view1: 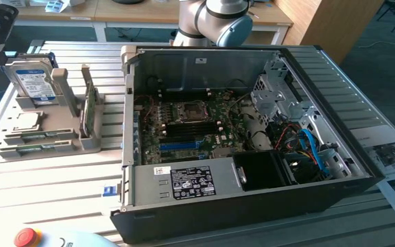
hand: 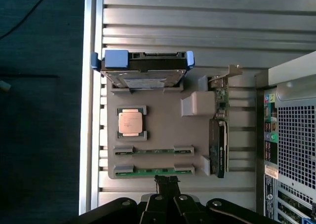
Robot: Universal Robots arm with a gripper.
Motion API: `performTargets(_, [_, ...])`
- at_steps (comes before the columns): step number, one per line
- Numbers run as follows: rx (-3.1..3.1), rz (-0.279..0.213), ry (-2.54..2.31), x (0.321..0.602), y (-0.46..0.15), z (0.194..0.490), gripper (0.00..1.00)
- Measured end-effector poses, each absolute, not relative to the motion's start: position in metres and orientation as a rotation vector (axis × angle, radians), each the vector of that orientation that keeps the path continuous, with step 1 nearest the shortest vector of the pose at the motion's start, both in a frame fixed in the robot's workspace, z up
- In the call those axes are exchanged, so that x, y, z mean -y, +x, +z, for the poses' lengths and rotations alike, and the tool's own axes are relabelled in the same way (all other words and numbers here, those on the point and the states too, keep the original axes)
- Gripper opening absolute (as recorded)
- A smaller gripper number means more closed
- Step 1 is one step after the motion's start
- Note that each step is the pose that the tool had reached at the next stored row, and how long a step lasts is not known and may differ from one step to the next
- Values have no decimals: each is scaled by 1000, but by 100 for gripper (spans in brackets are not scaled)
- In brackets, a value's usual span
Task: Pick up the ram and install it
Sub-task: 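Pick up the ram and move it above insertion slot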
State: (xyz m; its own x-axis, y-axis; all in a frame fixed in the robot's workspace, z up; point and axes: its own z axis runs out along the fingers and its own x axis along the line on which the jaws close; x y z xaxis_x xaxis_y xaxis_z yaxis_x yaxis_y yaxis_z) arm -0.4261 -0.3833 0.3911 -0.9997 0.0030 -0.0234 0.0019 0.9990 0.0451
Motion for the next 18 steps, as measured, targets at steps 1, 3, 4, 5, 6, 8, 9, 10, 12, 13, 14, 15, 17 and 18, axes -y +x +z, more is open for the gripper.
performTargets(1, [-3118, 70, -10, 383, -426, 391, 10])
performTargets(3, [-3118, 71, -41, 384, -426, 391, 10])
performTargets(4, [-3118, 71, -56, 384, -426, 391, 10])
performTargets(5, [-3118, 71, -73, 384, -426, 391, 10])
performTargets(6, [-3117, 71, -91, 384, -426, 391, 10])
performTargets(8, [-3117, 72, -128, 385, -426, 391, 10])
performTargets(9, [-3116, 72, -147, 385, -426, 391, 10])
performTargets(10, [-3115, 72, -164, 385, -426, 391, 10])
performTargets(12, [-3114, 73, -199, 385, -426, 391, 10])
performTargets(13, [-3113, 73, -217, 385, -426, 391, 10])
performTargets(14, [-3112, 73, -234, 386, -426, 391, 10])
performTargets(15, [-3111, 73, -254, 386, -426, 391, 10])
performTargets(17, [-3108, 73, -290, 386, -426, 391, 10])
performTargets(18, [-3107, 74, -308, 386, -426, 391, 10])
